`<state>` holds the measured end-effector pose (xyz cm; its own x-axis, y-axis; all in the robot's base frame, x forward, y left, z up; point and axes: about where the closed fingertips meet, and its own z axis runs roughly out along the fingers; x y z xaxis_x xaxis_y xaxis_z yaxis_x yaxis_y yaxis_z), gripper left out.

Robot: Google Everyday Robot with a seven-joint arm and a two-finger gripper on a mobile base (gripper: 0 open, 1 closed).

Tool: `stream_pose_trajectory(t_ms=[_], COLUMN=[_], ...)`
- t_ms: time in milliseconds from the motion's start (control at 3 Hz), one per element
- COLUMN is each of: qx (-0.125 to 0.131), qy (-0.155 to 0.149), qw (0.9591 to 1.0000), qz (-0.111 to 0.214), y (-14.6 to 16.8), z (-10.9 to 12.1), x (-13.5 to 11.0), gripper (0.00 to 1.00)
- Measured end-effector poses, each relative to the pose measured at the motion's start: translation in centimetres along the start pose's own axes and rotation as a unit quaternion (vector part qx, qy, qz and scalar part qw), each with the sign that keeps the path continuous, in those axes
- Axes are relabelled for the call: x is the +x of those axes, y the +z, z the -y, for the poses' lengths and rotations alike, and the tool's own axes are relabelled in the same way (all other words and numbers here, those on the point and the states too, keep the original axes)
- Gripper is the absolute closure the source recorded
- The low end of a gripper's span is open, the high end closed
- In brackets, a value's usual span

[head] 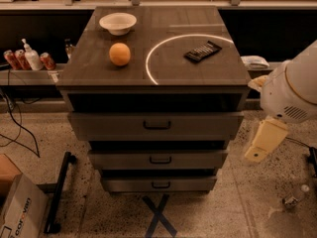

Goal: Open middle drawer

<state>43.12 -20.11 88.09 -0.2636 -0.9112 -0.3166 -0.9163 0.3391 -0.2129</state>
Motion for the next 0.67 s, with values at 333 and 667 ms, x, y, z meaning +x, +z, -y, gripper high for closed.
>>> stream_pose_trajectory(t_ms=[333,667], qx=[-0.002,0.013], qy=[0.001,0.011], qw=[1.0,0.9998], qz=[0.004,-0.014], y=[0.3,1.04], z=[0.01,-0.49], x=[-0.06,-0.17], gripper=[0.0,0.0])
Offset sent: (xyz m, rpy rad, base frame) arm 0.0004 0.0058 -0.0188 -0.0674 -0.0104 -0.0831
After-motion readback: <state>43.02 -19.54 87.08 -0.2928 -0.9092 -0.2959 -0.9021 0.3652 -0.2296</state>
